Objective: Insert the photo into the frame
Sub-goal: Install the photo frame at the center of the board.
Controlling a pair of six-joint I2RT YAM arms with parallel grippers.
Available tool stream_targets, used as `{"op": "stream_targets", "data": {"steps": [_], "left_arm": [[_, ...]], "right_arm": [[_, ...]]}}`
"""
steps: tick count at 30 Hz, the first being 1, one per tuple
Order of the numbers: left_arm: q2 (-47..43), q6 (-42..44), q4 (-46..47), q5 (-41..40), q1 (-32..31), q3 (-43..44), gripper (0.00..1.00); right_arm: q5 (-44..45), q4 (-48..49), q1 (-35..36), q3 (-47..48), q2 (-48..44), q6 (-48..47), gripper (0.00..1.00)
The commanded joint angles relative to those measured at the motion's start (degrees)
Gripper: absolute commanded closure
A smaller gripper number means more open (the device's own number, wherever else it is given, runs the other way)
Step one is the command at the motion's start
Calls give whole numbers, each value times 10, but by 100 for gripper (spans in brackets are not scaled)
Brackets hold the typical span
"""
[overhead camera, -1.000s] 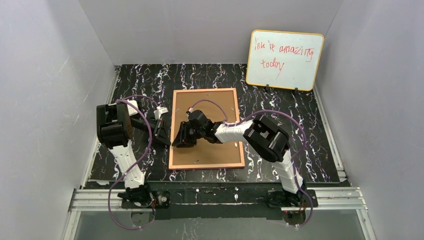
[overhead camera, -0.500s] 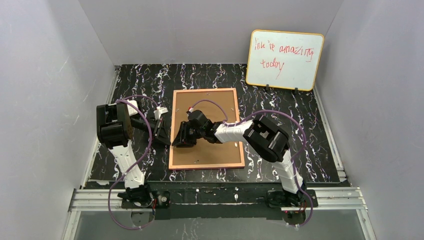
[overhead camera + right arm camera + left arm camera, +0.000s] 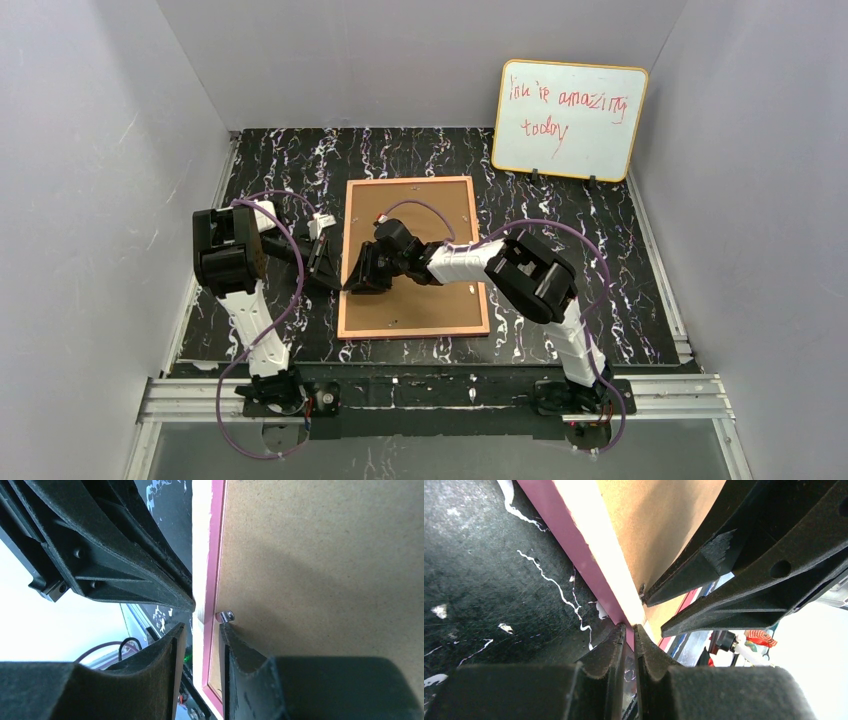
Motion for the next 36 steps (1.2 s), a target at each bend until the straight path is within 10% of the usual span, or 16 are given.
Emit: {"op": "stream_targets", "data": {"steps": [1, 36], "left_arm": [[-4, 25, 34, -20, -13, -17, 92], [-1, 30, 36, -23, -15, -12, 94]], "right_arm": [[55, 3, 2, 21, 28, 15, 61], [149, -18, 18, -51, -32, 100, 62]]}}
